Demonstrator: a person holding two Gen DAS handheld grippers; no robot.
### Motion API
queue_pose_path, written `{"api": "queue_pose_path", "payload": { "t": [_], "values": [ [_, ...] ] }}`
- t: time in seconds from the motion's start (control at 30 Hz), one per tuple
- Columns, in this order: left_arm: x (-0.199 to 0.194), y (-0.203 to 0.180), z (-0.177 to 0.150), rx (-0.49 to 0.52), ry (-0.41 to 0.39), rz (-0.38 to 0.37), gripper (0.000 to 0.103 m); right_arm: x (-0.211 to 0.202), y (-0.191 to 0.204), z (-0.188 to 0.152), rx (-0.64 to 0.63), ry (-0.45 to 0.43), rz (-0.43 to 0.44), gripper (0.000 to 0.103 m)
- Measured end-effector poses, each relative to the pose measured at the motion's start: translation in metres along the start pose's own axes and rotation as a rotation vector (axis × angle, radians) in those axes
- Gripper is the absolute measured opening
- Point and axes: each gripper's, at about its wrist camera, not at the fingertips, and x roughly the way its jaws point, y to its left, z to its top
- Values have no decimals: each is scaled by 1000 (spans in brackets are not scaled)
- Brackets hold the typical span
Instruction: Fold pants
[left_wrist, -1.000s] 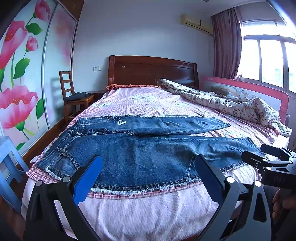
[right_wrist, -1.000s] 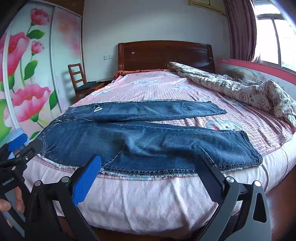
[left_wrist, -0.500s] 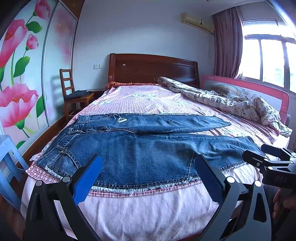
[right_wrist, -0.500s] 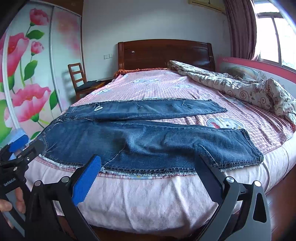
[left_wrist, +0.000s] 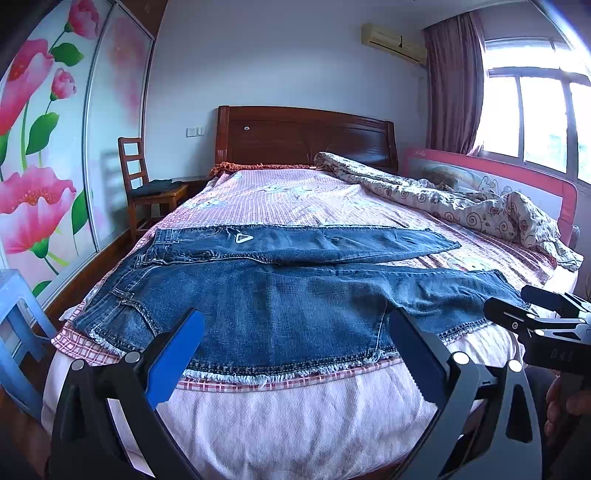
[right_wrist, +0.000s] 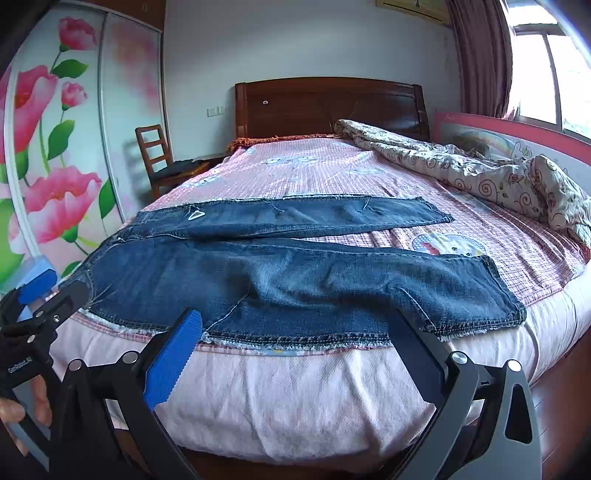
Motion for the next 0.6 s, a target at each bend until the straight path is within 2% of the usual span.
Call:
{"api": "queue_pose_path", "payload": {
  "t": [0.6],
  "values": [
    [2,-2,-1,12,10,0,100,1,-1,0,6,5,3,100]
  ]
}}
